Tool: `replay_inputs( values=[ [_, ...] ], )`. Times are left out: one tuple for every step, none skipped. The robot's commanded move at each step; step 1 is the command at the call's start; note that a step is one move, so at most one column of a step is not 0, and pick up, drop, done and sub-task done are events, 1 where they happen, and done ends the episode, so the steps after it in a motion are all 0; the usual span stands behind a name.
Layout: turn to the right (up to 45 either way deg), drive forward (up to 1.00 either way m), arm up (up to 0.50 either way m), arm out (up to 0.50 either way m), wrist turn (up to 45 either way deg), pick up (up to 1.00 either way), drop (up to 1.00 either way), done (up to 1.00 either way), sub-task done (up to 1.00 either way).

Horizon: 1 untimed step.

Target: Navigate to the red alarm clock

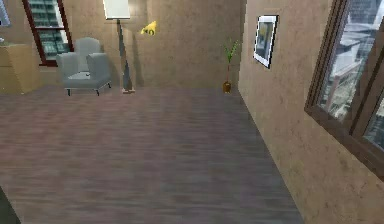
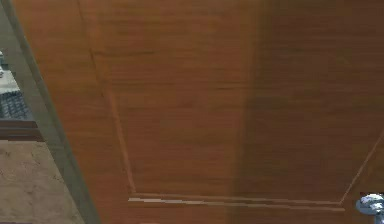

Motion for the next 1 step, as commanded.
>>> replay_inputs(
  values=[
    [6.0,0.0,0.0,0.0,0.0,0.0,0.0,0.0,0.0]
  ],
)
